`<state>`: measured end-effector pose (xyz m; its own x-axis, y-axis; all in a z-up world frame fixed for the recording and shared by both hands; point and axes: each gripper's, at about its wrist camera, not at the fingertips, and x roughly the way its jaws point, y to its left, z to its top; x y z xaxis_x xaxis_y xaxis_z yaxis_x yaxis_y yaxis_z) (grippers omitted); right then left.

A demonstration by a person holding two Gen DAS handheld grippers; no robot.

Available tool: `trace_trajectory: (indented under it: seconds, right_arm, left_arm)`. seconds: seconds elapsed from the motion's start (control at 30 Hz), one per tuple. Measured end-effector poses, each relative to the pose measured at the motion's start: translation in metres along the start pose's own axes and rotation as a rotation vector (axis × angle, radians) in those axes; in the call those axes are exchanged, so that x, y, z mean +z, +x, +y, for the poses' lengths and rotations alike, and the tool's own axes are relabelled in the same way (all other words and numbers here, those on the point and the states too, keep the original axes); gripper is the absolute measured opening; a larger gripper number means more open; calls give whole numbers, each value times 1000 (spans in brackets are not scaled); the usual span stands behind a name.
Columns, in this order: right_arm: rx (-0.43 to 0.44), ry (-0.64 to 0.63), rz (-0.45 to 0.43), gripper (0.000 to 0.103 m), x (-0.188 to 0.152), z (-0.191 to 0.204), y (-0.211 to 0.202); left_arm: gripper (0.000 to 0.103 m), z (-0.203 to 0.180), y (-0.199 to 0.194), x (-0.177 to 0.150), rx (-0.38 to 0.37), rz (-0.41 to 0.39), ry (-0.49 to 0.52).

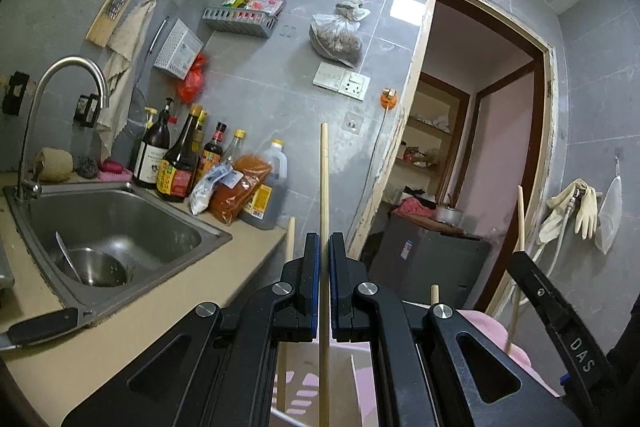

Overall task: Organize utensils
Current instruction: 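Carry both chopsticks up over the white basket and open both tools, then move both open tools back down to the remaining utensils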

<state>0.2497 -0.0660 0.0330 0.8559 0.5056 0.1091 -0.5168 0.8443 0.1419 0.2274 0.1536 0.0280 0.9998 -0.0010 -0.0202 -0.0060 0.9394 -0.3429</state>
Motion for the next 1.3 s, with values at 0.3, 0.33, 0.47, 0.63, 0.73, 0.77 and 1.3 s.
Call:
trace_trajectory:
  seconds: [0.3, 0.33, 0.47, 0.63, 0.73, 0.77, 1.3]
  right_arm:
    - [21, -10, 45, 4, -3, 0, -3]
    - [24, -11, 47, 5, -3, 0, -4]
    - [32, -8, 50, 7, 1, -1, -9]
    - [23, 0, 44, 16, 16, -8, -20]
    - [12, -8, 38, 22, 26, -14, -28]
    - [1, -19, 40, 23, 31, -17, -32]
    - [-115, -130, 49, 82, 74, -80, -101]
  left_arm:
    - [3, -2, -6, -2, -36, 43, 0]
    - [4, -2, -7, -2, -41, 47, 0]
    - [5, -5, -10, 2, -53, 59, -3]
    - [22, -16, -18, 11, -91, 66, 12]
    - [24, -27, -23, 15, -130, 80, 24]
    - [24, -31, -24, 16, -142, 85, 33]
    - [85, -106, -43, 15, -273, 126, 152]
